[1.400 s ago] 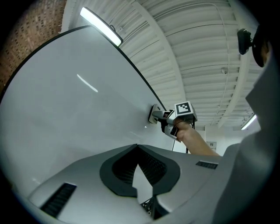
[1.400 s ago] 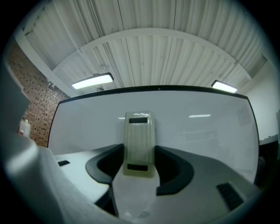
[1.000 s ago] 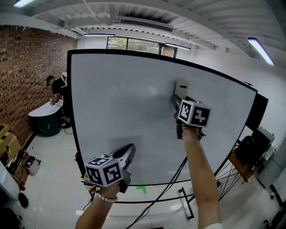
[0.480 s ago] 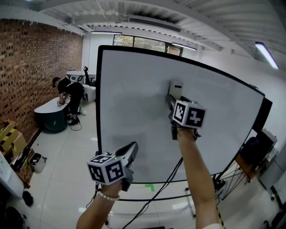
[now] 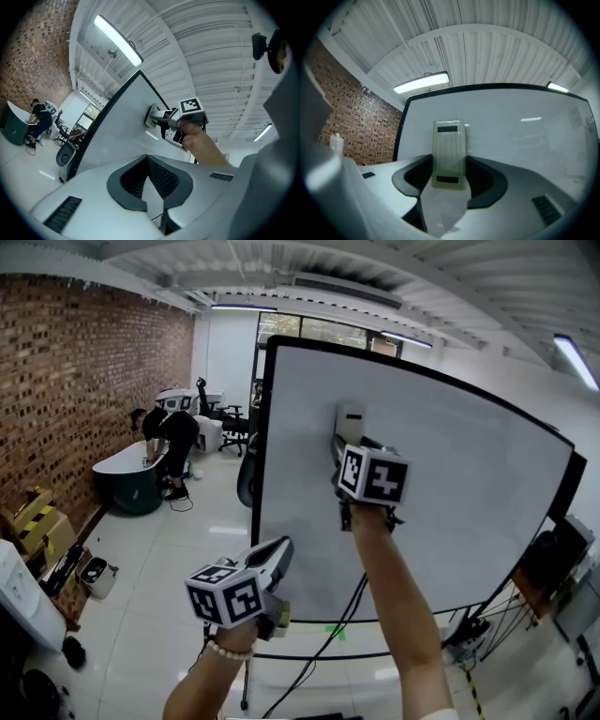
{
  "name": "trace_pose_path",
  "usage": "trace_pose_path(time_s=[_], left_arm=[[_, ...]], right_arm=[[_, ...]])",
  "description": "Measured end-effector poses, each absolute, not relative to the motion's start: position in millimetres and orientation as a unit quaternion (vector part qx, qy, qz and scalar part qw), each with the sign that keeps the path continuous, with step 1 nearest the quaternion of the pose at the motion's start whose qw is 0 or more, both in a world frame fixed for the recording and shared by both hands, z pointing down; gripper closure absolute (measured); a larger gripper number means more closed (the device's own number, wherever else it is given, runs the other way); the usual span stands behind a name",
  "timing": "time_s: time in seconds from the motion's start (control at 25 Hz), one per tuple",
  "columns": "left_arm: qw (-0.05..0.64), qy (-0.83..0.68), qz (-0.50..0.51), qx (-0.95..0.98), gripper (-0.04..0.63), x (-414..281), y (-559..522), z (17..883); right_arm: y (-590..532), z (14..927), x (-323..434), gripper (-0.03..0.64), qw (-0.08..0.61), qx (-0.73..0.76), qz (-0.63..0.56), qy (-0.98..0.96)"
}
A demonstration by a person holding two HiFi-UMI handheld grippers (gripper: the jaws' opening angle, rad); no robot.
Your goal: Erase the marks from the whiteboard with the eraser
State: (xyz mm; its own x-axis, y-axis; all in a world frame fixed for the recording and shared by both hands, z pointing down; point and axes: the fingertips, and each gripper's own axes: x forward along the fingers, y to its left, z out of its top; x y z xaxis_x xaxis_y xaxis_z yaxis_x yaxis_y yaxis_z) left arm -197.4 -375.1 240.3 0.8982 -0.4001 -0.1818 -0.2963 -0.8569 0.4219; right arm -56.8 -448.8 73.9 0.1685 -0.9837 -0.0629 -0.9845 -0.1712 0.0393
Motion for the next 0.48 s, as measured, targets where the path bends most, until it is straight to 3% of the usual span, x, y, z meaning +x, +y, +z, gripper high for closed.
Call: trace_pose_path(time_s=[0.48], left_arm=[[0.198,-0.222,-0.145,0.944,0.606,-266,-400,247]], right_arm=[[-489,71,-150,0.364,0.029,-0.748,0.038,0.662]])
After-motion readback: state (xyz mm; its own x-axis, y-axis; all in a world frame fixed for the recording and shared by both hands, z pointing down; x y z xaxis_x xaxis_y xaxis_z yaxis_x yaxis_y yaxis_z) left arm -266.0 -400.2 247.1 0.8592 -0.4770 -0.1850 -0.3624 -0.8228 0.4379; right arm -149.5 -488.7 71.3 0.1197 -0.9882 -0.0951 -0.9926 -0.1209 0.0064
